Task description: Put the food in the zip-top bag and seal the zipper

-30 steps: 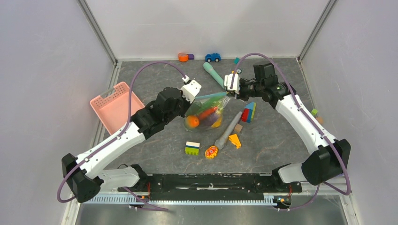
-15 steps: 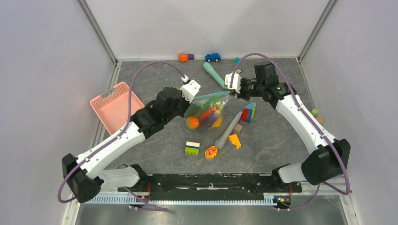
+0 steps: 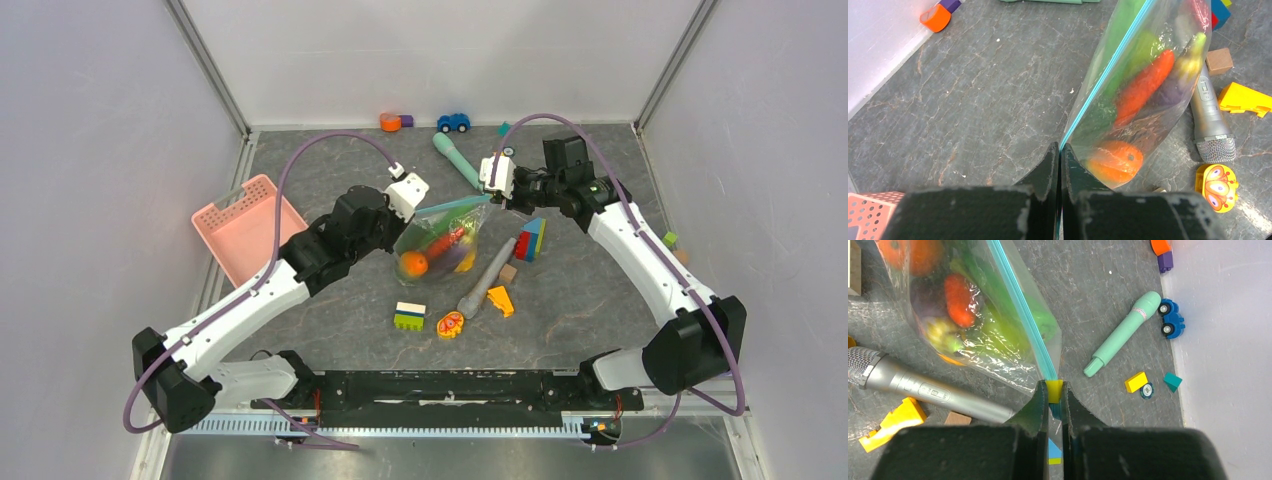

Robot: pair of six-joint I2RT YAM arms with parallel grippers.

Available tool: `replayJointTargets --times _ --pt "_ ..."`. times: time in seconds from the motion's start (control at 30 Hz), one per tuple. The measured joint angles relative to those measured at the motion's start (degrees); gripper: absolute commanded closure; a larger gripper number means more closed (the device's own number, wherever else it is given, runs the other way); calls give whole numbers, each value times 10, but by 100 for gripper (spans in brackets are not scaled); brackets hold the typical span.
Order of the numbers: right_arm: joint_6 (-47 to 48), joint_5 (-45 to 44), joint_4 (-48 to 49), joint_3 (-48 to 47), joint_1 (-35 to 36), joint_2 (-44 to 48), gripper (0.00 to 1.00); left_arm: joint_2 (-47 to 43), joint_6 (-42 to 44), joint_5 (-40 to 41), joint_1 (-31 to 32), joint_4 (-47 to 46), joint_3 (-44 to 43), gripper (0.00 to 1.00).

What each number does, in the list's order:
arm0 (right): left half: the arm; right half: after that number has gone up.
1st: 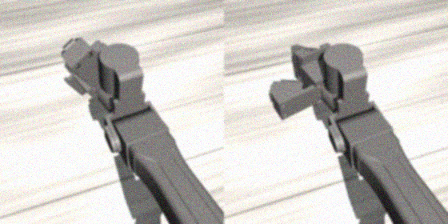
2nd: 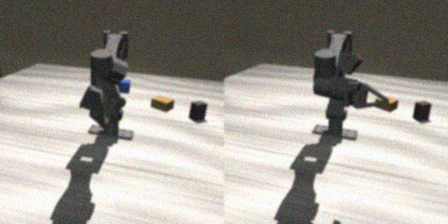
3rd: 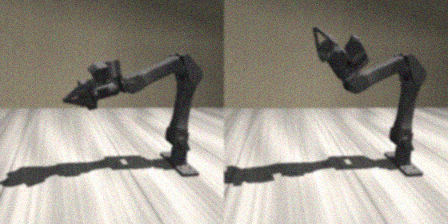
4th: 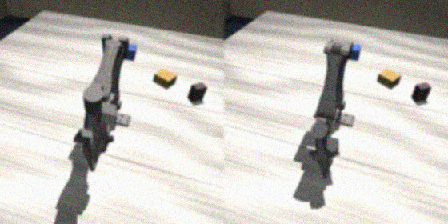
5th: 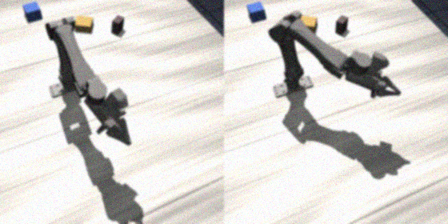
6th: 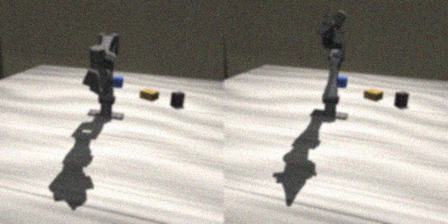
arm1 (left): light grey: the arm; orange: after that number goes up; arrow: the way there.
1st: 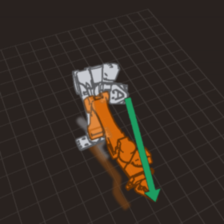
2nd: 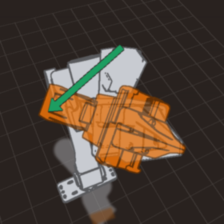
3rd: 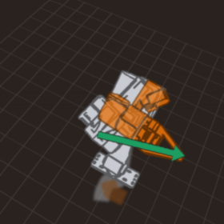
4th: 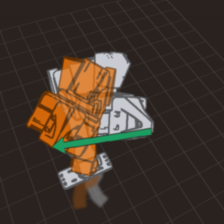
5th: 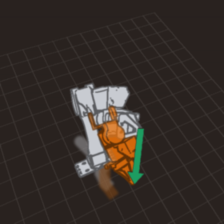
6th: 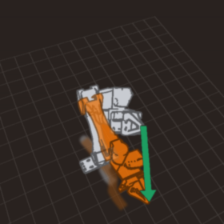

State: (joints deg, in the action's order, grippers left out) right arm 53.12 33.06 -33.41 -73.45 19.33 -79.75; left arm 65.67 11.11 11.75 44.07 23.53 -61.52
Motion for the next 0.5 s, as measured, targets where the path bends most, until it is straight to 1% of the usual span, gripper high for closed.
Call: replayJointTargets --times 0.2,0.3,0.33,0.43,0.47,0.5 --pt "-3 -7 0 2 0 -1 100 4 0 -4 0 0 0 98" --pt "-5 3 0 2 -2 -3 97 4 0 -3 0 0 0 92" --pt "-7 12 1 2 -4 -6 97 4 0 -3 -1 -1 0 89" --pt "-22 29 16 2 -8 -21 98 4 -5 3 -6 -1 5 76" --pt "-34 28 26 2 -9 -31 99 3 -7 9 -9 -1 7 70" --pt "-45 26 35 0 -6 -40 99 3 -10 17 -13 0 11 56"
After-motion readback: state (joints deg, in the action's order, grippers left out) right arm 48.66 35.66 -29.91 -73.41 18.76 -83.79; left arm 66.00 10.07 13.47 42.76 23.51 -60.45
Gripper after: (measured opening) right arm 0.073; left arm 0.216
